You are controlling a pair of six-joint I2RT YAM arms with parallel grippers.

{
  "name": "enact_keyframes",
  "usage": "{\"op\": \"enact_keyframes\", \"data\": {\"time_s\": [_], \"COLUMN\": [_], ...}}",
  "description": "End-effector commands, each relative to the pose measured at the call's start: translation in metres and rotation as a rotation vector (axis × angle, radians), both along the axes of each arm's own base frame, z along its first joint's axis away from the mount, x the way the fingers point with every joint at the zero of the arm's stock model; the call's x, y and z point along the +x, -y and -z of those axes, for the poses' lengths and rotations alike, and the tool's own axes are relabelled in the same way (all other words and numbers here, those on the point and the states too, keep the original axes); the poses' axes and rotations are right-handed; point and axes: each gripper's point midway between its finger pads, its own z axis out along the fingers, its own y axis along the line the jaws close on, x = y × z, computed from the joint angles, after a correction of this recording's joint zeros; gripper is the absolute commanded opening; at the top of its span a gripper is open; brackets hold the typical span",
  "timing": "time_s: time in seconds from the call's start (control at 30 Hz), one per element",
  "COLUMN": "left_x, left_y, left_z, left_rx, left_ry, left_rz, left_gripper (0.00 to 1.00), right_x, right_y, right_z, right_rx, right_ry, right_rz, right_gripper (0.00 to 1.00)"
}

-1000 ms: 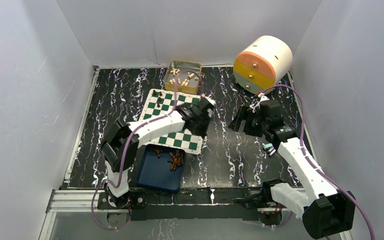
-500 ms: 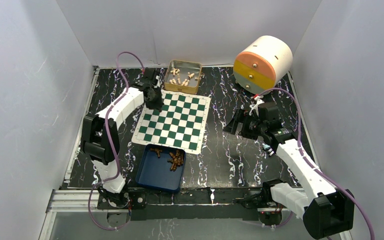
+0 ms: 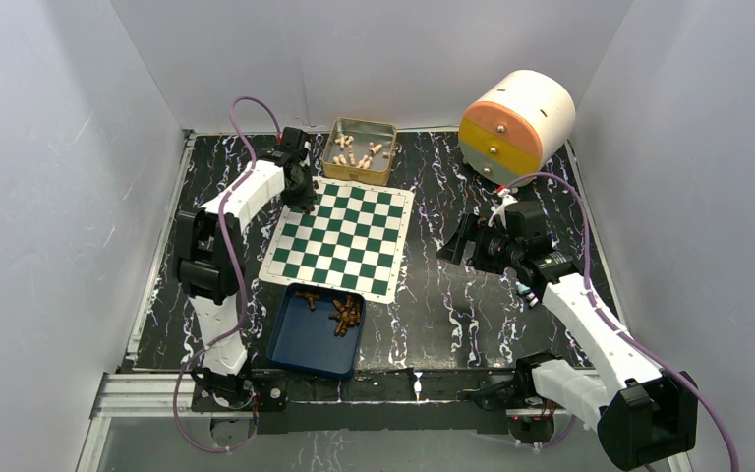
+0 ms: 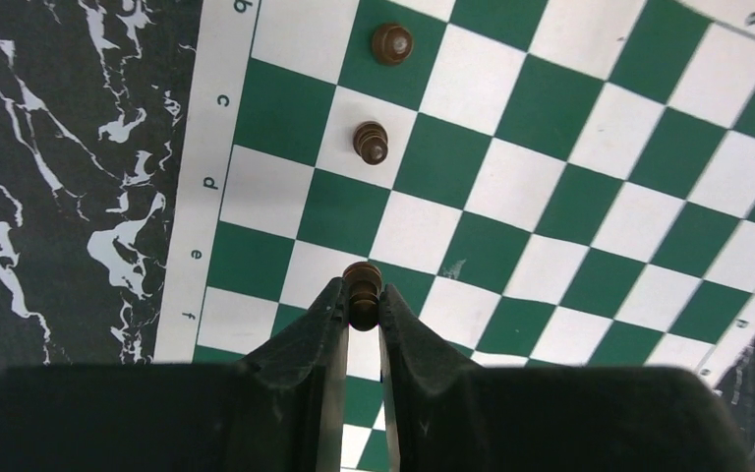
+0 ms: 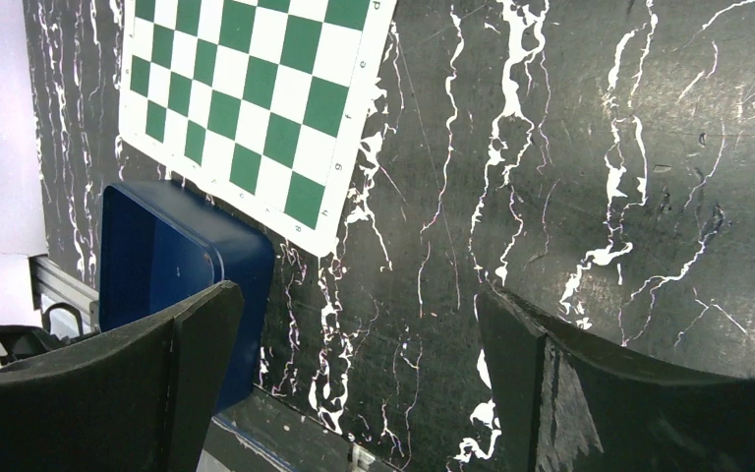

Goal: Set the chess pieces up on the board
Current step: Place the chess piece on the chessboard.

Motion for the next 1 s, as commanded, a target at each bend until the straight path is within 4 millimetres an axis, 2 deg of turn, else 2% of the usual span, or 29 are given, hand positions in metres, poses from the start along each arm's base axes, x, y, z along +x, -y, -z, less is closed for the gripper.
{"op": "enact_keyframes", "data": {"time_s": [0.0, 0.27, 0.5, 0.97], "left_x": [0.004, 0.006, 0.01, 0.011], "left_y": [-0.008, -0.01, -0.011, -0.012], "left_z": [0.005, 0.024, 0.033, 0.048], "left_rx": [0.045, 0.059, 0.064, 0.061], "left_ry": [-0.004, -0.033, -0.041, -0.067], "left_rz": [-0.003, -0.002, -0.001, -0.002], "left_gripper": [0.11, 0.12, 0.13, 0.14], "right_x": [0.011, 0.011, 0.013, 0.017], "right_y": [-0.002, -0.003, 0.003, 0.001], "right_z": [-0.023, -0.017, -0.019, -0.02], "right_rx": [0.003, -0.003, -0.026, -0.043], "right_ry": [0.077, 0.055, 0.079, 0.082], "right_rz": [-0.001, -0.008, 0.013, -0.007], "right_gripper": [0.99, 0.99, 0.99, 0.99]}}
